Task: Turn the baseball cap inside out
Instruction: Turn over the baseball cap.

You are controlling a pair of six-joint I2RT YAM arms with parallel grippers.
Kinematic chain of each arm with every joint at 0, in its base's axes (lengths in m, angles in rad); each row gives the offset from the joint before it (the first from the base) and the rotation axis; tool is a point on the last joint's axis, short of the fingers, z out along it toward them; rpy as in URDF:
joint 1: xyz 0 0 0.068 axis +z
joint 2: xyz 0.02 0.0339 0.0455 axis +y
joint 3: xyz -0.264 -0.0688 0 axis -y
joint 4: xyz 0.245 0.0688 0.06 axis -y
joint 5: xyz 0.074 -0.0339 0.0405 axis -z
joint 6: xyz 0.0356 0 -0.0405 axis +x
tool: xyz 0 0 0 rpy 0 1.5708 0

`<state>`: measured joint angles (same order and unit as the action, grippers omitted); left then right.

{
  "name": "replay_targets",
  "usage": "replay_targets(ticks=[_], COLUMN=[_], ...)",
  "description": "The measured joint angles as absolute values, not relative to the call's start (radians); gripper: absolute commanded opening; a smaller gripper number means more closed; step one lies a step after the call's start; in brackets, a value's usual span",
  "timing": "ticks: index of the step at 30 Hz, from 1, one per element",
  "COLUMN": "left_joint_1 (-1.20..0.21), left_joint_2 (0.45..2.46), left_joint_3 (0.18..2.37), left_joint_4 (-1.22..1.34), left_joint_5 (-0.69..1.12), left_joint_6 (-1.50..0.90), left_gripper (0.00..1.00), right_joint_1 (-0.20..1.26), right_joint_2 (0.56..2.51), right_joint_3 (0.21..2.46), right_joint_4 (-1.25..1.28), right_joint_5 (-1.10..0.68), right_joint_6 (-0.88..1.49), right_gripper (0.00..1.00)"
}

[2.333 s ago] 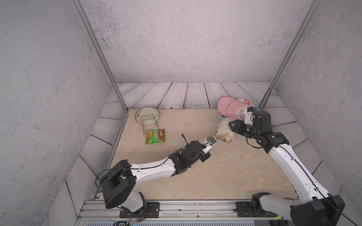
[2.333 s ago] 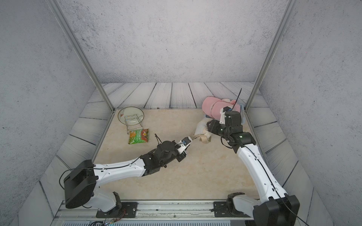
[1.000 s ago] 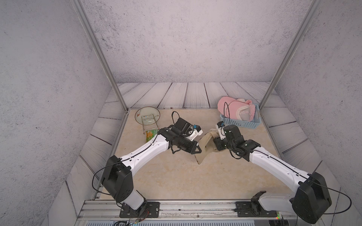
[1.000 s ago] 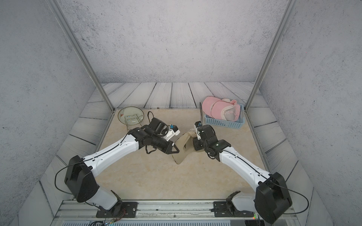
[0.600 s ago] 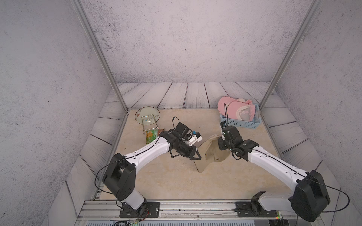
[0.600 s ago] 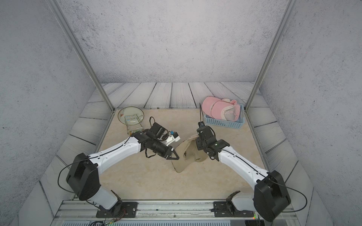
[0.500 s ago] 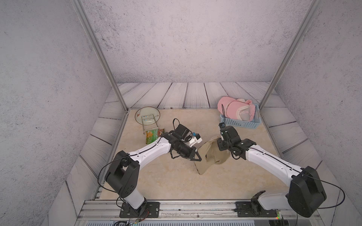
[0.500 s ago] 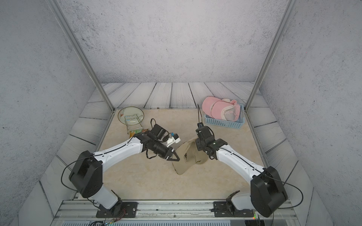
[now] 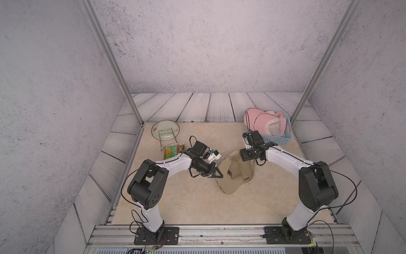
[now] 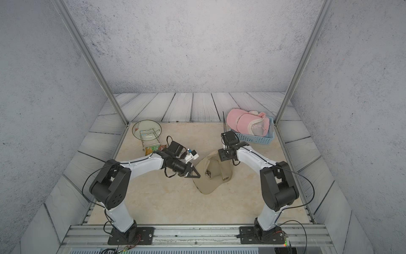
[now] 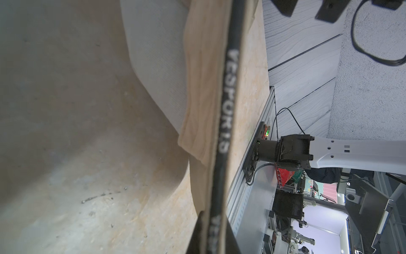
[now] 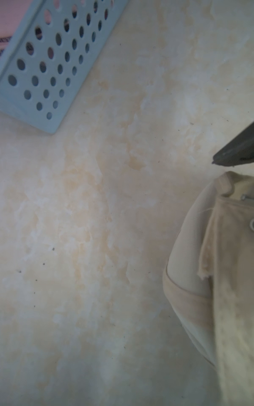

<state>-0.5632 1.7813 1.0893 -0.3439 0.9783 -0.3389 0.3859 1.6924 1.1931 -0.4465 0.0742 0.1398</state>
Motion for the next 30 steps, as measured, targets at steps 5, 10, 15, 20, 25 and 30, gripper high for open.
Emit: replay_targets(ticks=[5,10,15,20,25,30], left_joint_1=[-0.551,-0.544,-0.544,-0.544,-0.544,-0.544], left_joint_2=[1.802,1.817,1.819,1.821,1.821,1.826], left_joint_3=[1.090,1.090,1.096,1.100,1.103,1.110], left_joint_4=[-0.339,-0.340,-0.346,-0.352,-0.358,-0.364], left_joint_5=[0.972,0.973,0.972,0.970,0.965,0.965], left_joint_6=[-0.338,-0.337,-0.337,-0.335,-0.331,-0.330], left_gripper=[0.00,0.00,0.00,0.00,0.00,0.00], right_joint_1=[0.300,0.235,0.245,0.265,0.285,0.344], right_joint_2=[1.650,1.485,1.347,1.297,1.299,1.299], right_joint_3=[1.171,1.088,1.012,0.919,0.893,0.893], right_joint_4=[-0.437,-0.412,-0.378,-0.336,-0.341,-0.346], right_joint_5=[-0.038,-0.095,-0.178,-0.319,-0.378,-0.447], right_joint_6=[0.155,0.165,0.151,0.145,0.123,0.075], right_gripper=[0.75,0.77,0.76,0.71,0.58,0.53])
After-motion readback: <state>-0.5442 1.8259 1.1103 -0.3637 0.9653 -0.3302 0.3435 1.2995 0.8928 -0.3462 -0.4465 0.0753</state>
